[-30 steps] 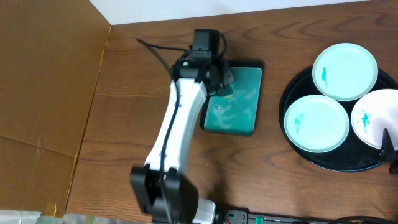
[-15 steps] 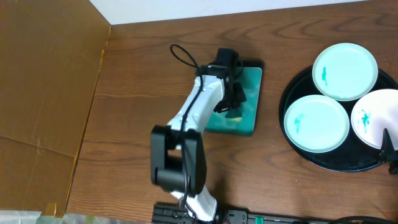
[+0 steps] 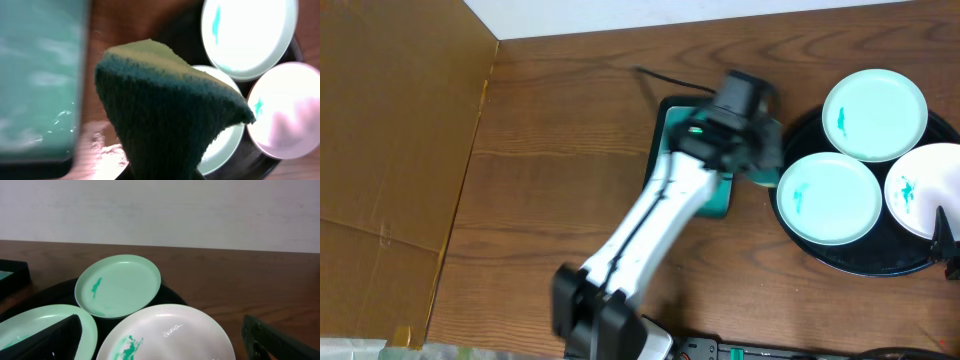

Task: Clean dirty plates on tray and stack at the side
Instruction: 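Carry the sponge with the left gripper onto the lower-left plate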

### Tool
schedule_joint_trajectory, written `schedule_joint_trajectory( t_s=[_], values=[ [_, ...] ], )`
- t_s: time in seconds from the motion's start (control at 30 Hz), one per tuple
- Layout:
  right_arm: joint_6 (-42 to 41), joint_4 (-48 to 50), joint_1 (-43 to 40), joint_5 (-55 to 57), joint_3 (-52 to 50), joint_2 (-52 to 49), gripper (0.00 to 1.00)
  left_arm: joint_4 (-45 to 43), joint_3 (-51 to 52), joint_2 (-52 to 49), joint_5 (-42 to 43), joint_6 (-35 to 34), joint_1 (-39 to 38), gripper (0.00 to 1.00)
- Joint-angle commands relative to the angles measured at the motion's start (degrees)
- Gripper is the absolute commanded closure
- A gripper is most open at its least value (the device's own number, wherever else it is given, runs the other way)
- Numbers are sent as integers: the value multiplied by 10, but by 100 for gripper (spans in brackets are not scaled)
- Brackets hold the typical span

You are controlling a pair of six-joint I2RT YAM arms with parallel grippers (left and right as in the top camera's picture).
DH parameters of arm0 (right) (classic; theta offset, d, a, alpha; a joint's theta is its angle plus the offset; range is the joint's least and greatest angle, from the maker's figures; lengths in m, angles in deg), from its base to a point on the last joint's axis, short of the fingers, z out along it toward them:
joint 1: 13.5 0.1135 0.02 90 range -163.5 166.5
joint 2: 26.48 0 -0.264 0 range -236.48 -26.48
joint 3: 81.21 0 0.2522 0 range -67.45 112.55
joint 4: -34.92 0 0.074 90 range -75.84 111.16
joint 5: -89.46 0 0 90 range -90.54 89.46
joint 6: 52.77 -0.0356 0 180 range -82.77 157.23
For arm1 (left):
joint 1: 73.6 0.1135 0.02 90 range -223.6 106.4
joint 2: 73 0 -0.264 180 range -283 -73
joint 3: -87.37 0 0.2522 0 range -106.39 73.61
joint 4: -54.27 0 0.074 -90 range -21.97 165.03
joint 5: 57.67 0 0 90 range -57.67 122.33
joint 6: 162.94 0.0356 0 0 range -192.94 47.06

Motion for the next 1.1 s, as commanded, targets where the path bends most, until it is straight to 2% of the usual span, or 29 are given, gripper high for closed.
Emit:
schedule_joint_trajectory(
  t_s=[0.0, 0.13, 0.33, 0.43, 0.47, 0.5, 0.6, 0.67, 0.83, 1.07],
  values=[
    [-8, -2, -9, 2, -1, 2, 1, -41, 20, -63, 4, -15, -50, 93],
    [-8, -2, -9, 1, -1, 2, 1, -97, 20, -131, 1, 12, -96, 93],
    [-8, -2, -9, 1, -1, 2, 1, -116, 20, -179, -15, 12, -126, 92],
    [-8, -2, -9, 1, -1, 2, 1, -127, 20, -186, -15, 11, -135, 83],
    [-8, -2, -9, 2, -1, 2, 1, -129, 20, -186, -15, 11, -138, 64],
    [-8, -2, -9, 1, -1, 2, 1, -129, 20, -186, -15, 11, -140, 54],
    [-8, -3, -9, 1, -1, 2, 1, -133, 19, -182, -15, 12, -142, 36],
    [-8, -2, -9, 1, -1, 2, 1, -128, 12, -172, -15, 12, -139, 31],
    [-8, -2, -9, 1, -1, 2, 1, -104, -11, -109, -16, 11, -110, 28],
    [-8, -2, -9, 1, -1, 2, 1, -69, -10, 20, -16, 11, 2, 27]
  ],
)
